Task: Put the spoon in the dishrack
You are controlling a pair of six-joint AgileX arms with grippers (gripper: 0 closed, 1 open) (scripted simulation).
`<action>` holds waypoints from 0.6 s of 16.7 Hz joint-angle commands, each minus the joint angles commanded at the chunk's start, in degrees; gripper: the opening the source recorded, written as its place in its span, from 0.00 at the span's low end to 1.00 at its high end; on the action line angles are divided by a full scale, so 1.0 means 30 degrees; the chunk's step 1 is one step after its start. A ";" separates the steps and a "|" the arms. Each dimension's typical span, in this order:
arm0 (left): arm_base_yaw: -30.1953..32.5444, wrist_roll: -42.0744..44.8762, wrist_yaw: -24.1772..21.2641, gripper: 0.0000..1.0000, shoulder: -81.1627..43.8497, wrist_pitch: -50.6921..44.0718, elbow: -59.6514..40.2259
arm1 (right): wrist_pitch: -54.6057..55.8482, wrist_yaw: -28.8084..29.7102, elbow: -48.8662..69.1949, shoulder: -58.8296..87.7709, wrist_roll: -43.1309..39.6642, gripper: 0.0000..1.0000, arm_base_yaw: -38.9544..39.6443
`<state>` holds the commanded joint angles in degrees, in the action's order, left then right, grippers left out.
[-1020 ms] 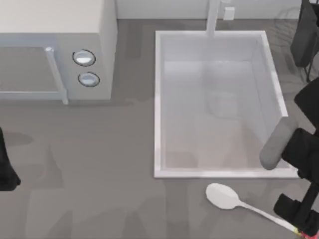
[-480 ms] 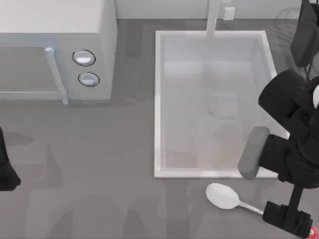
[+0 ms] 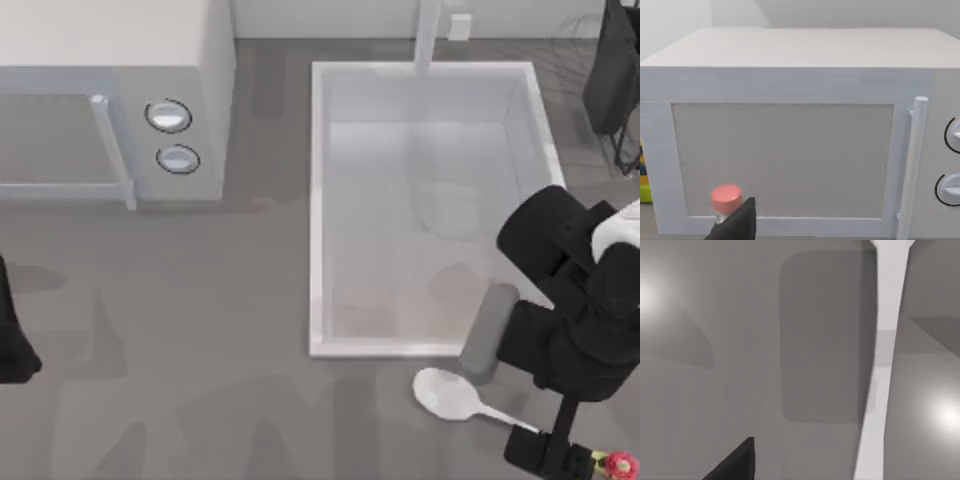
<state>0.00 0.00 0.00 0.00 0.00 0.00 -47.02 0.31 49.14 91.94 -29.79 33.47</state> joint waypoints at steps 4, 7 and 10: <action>0.0000 0.0000 0.0000 1.00 0.0000 0.0000 0.0000 | 0.3521 0.0002 -0.1862 0.1659 0.0046 1.00 0.0024; 0.0000 0.0000 0.0000 1.00 0.0000 0.0000 0.0000 | 0.4213 0.0003 -0.2283 0.2040 0.0059 1.00 0.0032; 0.0000 0.0000 0.0000 1.00 0.0000 0.0000 0.0000 | 0.4213 0.0003 -0.2283 0.2040 0.0059 1.00 0.0032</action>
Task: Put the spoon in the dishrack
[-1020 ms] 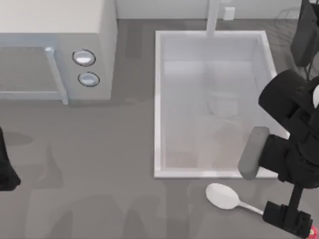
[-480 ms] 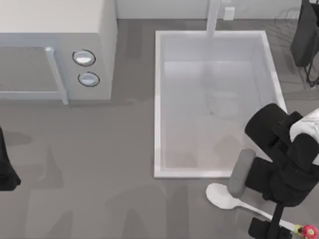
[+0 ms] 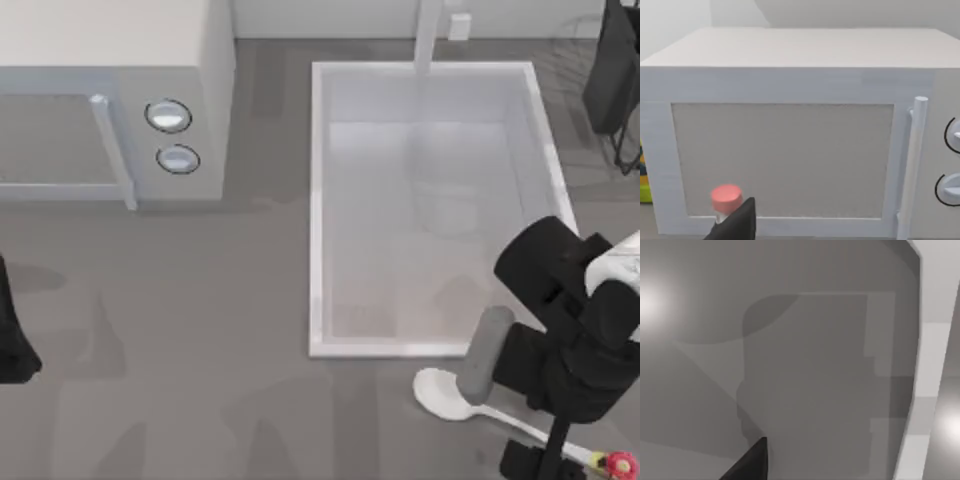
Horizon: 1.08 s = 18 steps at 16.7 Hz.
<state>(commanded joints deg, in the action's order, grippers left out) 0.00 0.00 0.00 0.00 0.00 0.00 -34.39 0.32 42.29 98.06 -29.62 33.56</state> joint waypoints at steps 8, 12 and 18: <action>0.0000 0.0000 0.0000 1.00 0.0000 0.0000 0.0000 | 0.0000 0.0000 0.0000 0.0000 0.0000 0.40 0.0000; 0.0000 0.0000 0.0000 1.00 0.0000 0.0000 0.0000 | 0.0000 0.0000 0.0000 0.0000 0.0000 0.10 0.0000; 0.0000 0.0000 0.0000 1.00 0.0000 0.0000 0.0000 | 0.0000 0.0000 0.0000 0.0000 0.0000 0.00 0.0000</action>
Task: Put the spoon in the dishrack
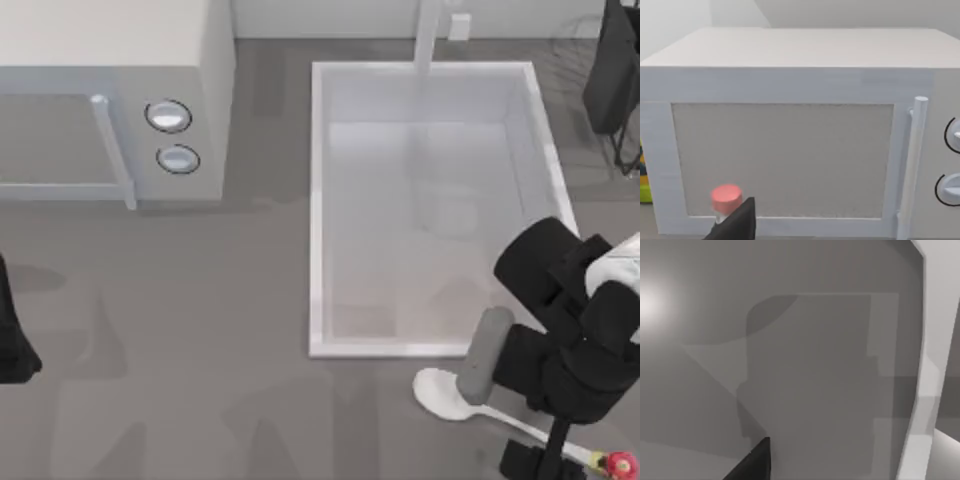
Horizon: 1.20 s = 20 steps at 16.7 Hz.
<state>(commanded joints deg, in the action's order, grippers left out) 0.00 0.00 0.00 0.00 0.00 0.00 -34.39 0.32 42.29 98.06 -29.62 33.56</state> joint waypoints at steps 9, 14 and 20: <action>0.0000 0.0000 0.0000 1.00 0.0000 0.0000 0.0000 | -0.3602 -0.0372 0.2758 -0.1620 0.0049 0.00 -0.0045; 0.0000 0.0000 0.0000 1.00 0.0000 0.0000 0.0000 | -1.0413 -0.0378 0.7746 -0.2628 -0.0069 0.00 -0.0090; 0.0000 0.0000 0.0000 1.00 0.0000 0.0000 0.0000 | -1.6805 -0.0371 1.2828 -0.4221 -0.0181 0.00 -0.0175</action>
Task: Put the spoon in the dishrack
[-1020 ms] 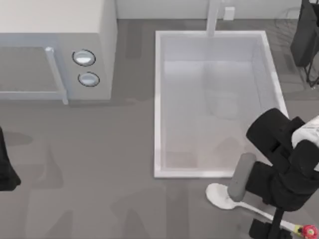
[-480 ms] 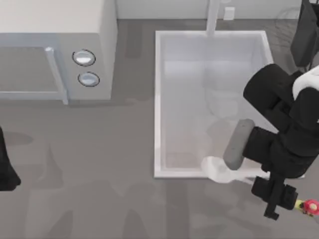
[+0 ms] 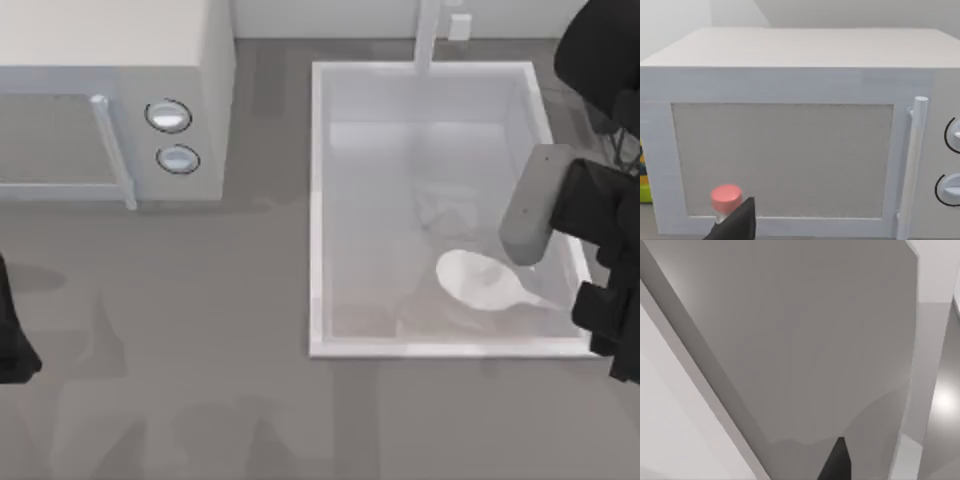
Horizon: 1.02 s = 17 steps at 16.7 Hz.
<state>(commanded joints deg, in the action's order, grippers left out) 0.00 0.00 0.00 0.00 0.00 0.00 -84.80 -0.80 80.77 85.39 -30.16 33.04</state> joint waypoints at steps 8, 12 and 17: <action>0.0000 0.0000 0.0000 1.00 0.0000 0.0000 0.0000 | -0.0258 -0.0131 0.0462 -0.0318 0.0146 0.00 -0.0201; 0.0000 0.0000 0.0000 1.00 0.0000 0.0000 0.0000 | 0.2416 -0.1462 0.0194 -0.1322 0.1268 0.00 -0.2775; 0.0000 0.0000 0.0000 1.00 0.0000 0.0000 0.0000 | 0.9054 -0.4417 -0.1140 -0.3345 0.3956 0.00 -0.8831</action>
<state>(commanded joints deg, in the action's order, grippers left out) 0.00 0.00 0.00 0.00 0.00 0.00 -57.64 -14.05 77.35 75.36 -18.29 6.54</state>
